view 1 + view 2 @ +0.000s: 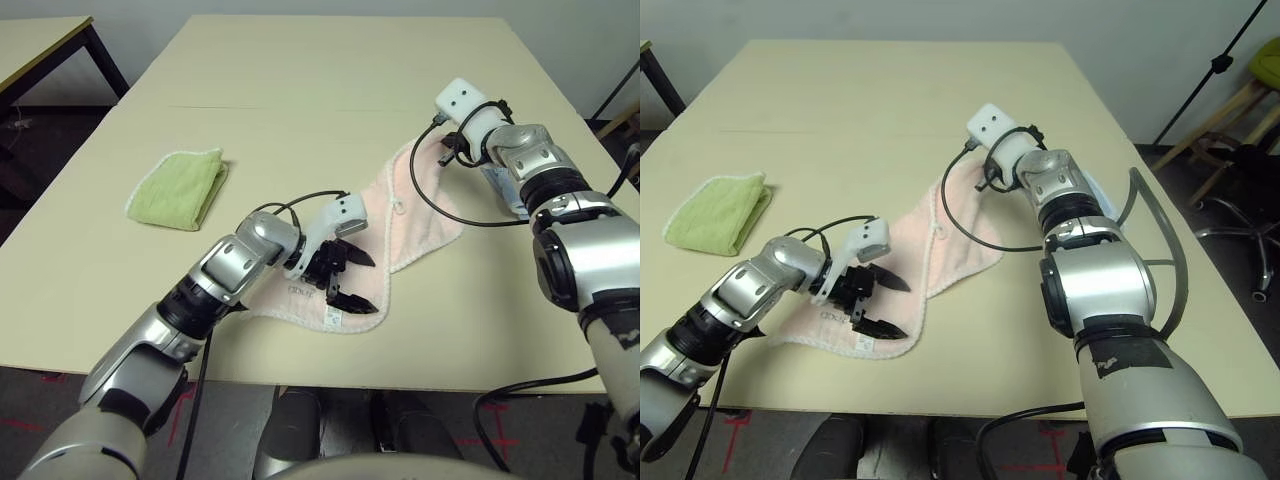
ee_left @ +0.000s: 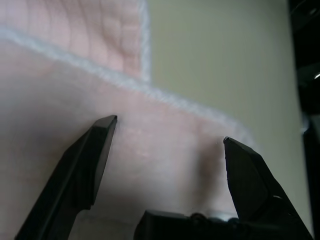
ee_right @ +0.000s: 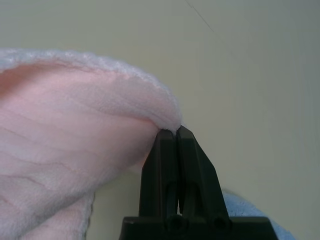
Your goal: Fold the towel and set it aside.
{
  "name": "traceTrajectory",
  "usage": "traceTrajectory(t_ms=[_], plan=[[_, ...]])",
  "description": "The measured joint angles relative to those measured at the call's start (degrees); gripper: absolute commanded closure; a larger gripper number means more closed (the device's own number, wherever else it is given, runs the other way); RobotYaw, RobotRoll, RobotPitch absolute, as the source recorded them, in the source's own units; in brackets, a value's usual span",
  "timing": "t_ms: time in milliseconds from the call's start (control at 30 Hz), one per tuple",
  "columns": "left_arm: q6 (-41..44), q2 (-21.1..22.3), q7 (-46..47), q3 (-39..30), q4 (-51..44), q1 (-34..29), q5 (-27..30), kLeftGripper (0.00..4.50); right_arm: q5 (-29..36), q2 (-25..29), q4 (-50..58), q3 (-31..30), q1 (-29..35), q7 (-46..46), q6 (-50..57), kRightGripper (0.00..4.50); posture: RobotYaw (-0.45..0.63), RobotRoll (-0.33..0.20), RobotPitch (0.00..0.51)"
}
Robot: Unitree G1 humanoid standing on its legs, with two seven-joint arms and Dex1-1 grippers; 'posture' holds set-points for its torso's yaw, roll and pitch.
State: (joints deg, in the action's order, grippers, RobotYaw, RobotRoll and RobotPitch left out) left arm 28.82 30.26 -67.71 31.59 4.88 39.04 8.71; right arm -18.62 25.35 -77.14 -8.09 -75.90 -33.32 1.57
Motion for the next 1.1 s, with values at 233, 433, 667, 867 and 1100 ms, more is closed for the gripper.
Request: traceTrajectory(t_ms=[233, 433, 667, 867, 1100], plan=[[-1.38, -1.27, -0.23, -0.23, 3.02, 0.47, -2.46, 1.88, 0.53, 0.12, 0.01, 0.62, 0.0, -0.49, -0.33, 4.5, 0.13, 0.0, 0.076], [-1.87, -0.67, -1.74, -0.9, 4.34, 0.89, -3.83, 3.88, 0.97, -0.19, 0.03, 1.1, 0.18, -1.19, -0.72, 4.5, 0.13, 0.0, 0.062], [-0.25, -0.26, -4.68, -1.18, 4.17, 0.52, -3.76, 4.49, 0.97, 0.68, 0.03, 1.42, 0.4, -1.29, -0.74, 4.5, 0.12, 0.0, 0.051], [5.65, 0.4, -7.0, -3.64, 1.46, 1.19, -0.27, 3.11, 0.97, 0.69, 0.03, 1.85, 0.39, -0.89, -0.74, 4.5, 0.12, 0.0, 0.045], [10.85, 4.48, -10.28, -6.0, -5.0, 5.68, 3.01, 0.8, 0.95, 0.48, 0.03, 2.2, 0.39, -0.05, -0.73, 4.5, 0.12, 0.0, 0.051]])
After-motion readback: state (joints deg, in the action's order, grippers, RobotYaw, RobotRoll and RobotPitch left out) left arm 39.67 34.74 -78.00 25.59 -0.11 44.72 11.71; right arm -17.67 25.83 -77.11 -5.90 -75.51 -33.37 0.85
